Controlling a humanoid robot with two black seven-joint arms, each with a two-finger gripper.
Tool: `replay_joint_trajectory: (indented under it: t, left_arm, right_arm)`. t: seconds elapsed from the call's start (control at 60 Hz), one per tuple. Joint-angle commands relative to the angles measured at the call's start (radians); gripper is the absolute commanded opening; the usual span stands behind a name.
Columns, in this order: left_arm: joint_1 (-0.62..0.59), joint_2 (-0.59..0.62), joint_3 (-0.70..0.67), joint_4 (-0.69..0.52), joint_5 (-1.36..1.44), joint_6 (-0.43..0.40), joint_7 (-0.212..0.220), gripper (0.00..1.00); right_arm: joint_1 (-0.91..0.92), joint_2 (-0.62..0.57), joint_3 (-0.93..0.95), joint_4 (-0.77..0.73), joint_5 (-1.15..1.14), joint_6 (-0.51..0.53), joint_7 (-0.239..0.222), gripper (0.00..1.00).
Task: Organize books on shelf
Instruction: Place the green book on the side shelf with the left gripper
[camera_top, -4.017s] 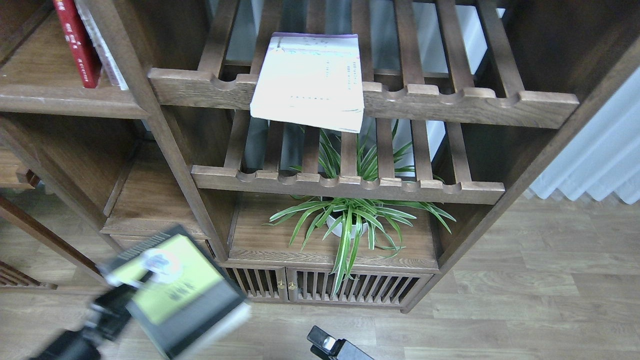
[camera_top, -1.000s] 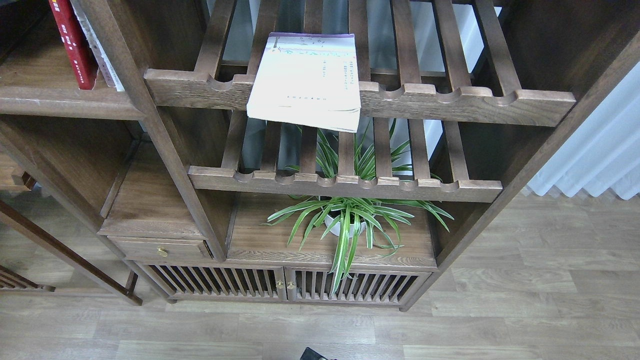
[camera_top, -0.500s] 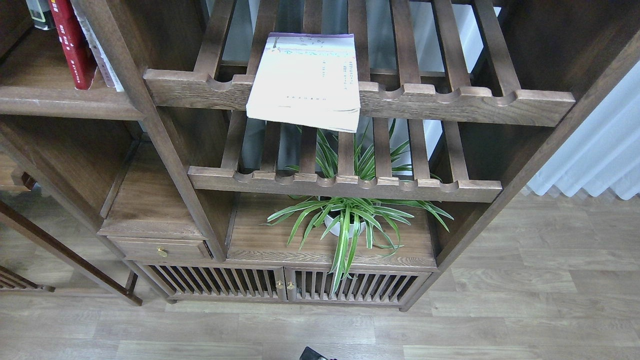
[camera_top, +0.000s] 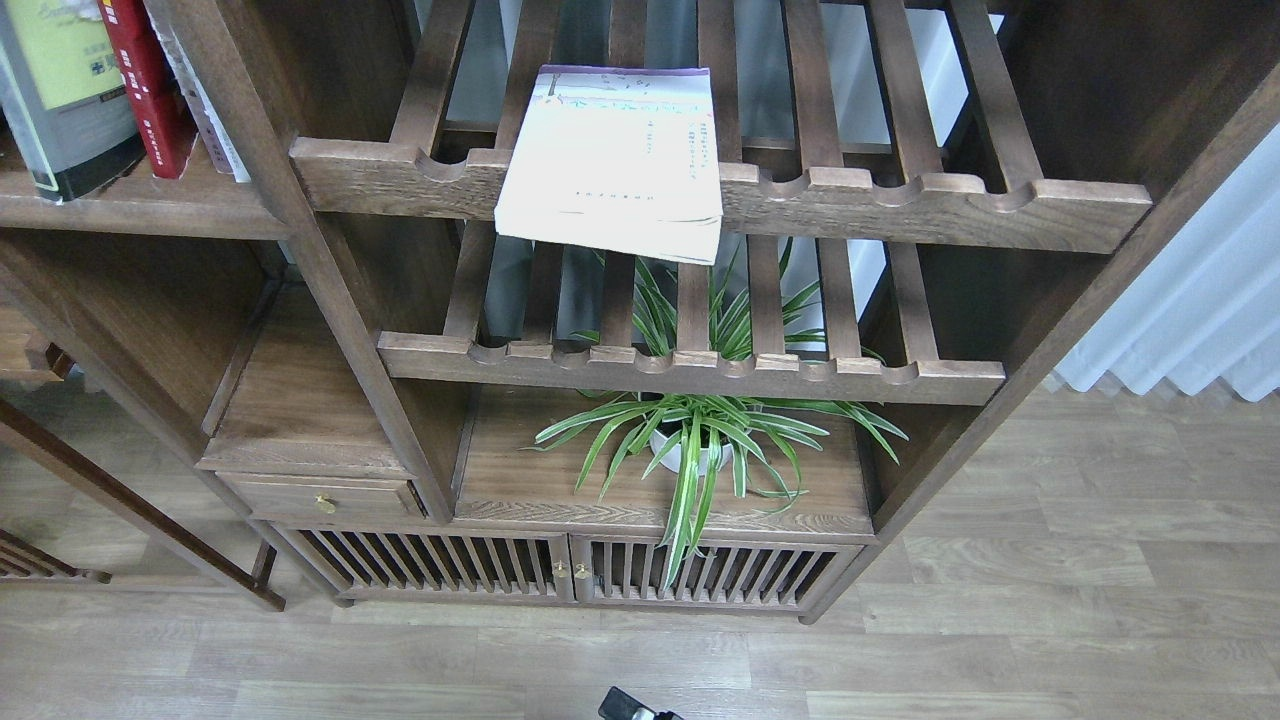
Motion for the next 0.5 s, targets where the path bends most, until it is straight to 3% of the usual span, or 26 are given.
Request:
replay_joint_trajectory:
  t: [0.0, 0.217, 0.483]
  left_arm:
    - [0.024, -0.001, -0.014, -0.014, -0.033, 0.0, 0.0, 0.33]
    - [0.049, -0.004, -0.032, -0.047, -0.08, 0.0, -0.009, 0.34]
    - [0.051, -0.019, -0.035, -0.057, -0.08, 0.0, -0.065, 0.33]
  right_arm:
    - [0.0, 0.001, 0.001, 0.0, 0.0, 0.0, 0.0, 0.99]
    - [-0.002, 0.012, -0.001, 0.0, -0.002, 0.0, 0.0, 0.99]
    - [-0.005, 0.013, -0.001, 0.0, -0.002, 0.0, -0.002, 0.99]
